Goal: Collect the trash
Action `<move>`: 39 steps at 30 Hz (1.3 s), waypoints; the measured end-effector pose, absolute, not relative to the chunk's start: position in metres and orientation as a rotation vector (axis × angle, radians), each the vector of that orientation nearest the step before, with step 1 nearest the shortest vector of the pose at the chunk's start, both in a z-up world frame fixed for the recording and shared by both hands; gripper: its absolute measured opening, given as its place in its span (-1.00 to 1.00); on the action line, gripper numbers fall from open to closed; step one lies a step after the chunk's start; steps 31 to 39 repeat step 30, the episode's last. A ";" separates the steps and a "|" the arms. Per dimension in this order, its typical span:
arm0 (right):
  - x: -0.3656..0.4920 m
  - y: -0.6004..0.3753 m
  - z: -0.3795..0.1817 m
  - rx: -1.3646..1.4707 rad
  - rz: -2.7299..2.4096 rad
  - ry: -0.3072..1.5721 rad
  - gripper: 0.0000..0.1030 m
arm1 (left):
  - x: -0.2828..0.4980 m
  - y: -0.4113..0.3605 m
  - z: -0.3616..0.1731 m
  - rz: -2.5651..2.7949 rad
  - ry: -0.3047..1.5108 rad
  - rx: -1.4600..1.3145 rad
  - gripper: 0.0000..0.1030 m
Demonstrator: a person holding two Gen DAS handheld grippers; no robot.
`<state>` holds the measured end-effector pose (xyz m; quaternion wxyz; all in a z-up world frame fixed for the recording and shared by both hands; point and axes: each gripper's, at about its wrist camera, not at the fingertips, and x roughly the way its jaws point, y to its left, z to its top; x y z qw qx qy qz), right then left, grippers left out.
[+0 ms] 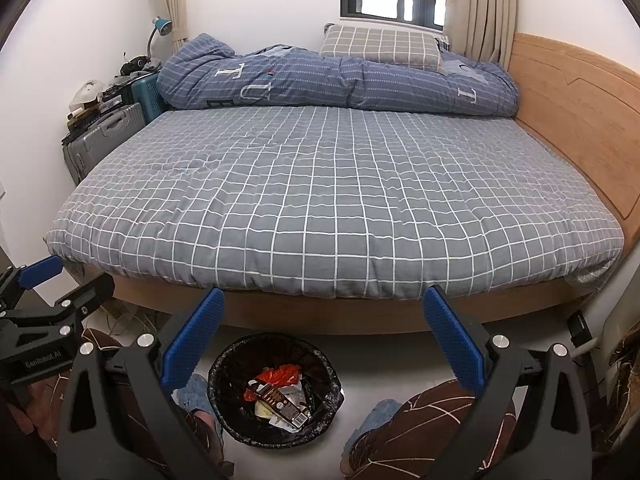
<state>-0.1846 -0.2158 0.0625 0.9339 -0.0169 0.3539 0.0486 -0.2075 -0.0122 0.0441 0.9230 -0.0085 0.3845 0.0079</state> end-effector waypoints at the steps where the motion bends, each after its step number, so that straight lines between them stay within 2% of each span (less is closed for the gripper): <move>1: -0.184 -0.216 0.063 -0.034 0.099 0.725 0.85 | -0.207 -0.013 0.044 0.018 0.789 -0.016 0.89; 39: -0.186 -0.215 0.061 -0.029 0.095 0.726 0.85 | -0.209 -0.010 0.038 0.011 0.788 -0.023 0.89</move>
